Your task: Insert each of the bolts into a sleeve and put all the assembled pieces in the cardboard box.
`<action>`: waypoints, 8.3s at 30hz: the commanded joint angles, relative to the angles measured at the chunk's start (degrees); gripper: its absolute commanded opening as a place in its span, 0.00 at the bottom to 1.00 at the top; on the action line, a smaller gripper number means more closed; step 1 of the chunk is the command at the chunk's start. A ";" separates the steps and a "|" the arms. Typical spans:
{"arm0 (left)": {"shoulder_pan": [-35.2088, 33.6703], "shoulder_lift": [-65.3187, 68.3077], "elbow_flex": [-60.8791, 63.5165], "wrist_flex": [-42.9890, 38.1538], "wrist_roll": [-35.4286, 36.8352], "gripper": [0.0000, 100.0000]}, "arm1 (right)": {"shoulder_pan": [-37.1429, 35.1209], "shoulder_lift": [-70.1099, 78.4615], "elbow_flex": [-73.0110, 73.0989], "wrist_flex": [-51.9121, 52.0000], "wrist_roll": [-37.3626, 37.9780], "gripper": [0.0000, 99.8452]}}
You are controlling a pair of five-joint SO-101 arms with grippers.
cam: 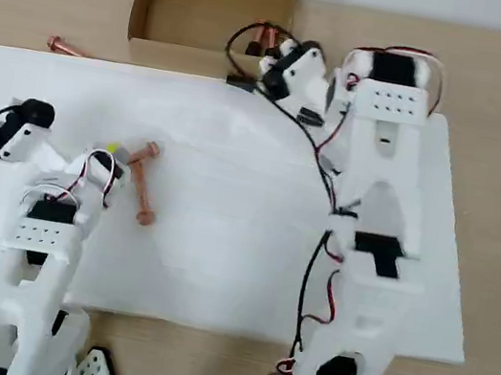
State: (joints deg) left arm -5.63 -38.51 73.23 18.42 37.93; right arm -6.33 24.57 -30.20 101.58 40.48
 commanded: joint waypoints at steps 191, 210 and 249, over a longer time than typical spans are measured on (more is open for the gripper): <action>-5.98 48.13 -66.02 66.29 -173.45 0.09 | 0.66 -70.02 62.81 -7.56 -18.11 0.04; -1.23 56.57 -66.11 61.54 -176.35 0.09 | 0.75 -69.93 63.08 -7.65 -18.11 0.04; -21.27 37.14 -51.08 70.07 -45.54 0.09 | 0.31 -70.02 63.16 -9.32 -17.85 0.04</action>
State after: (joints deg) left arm -25.49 1.41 19.69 88.84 -10.07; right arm -6.33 -45.49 35.91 93.14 22.73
